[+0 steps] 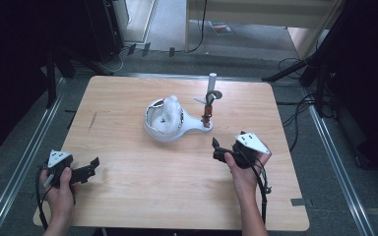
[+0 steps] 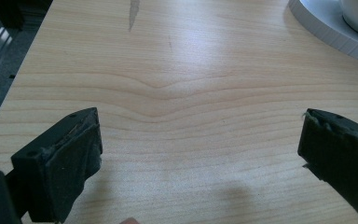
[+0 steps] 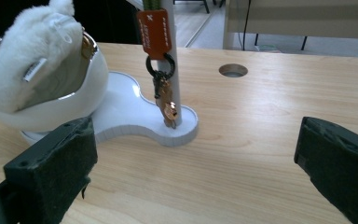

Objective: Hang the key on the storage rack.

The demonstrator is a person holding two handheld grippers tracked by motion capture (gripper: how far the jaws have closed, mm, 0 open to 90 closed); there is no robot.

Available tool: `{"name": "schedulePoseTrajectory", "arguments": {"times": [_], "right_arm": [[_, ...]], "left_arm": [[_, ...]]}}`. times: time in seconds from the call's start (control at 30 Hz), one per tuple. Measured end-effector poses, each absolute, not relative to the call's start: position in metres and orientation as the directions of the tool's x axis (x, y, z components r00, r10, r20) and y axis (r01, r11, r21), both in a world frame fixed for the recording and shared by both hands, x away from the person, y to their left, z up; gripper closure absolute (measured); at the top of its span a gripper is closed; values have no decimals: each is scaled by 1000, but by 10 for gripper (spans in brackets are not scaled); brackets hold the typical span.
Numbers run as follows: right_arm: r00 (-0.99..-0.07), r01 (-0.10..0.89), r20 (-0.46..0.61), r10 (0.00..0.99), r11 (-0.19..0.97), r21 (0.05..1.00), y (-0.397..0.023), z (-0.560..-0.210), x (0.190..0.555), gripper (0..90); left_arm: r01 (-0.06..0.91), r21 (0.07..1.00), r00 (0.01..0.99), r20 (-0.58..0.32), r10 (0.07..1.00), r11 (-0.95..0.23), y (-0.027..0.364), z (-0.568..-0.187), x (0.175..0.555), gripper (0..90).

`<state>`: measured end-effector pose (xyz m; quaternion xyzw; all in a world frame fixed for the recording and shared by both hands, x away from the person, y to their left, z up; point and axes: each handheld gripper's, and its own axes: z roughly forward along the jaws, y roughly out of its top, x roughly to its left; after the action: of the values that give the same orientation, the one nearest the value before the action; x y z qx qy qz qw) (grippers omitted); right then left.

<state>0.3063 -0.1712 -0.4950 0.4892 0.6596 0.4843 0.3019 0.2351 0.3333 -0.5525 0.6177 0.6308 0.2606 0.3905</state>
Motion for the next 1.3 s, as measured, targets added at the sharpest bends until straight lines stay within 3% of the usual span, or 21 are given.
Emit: {"name": "schedulePoseTrajectory", "arguments": {"times": [1.3], "right_arm": [[-221,432,63,973,40,901,-262,-529,258,0]], "left_arm": [[576,811,68,-168,983,99,333,-552,235,4]]}}
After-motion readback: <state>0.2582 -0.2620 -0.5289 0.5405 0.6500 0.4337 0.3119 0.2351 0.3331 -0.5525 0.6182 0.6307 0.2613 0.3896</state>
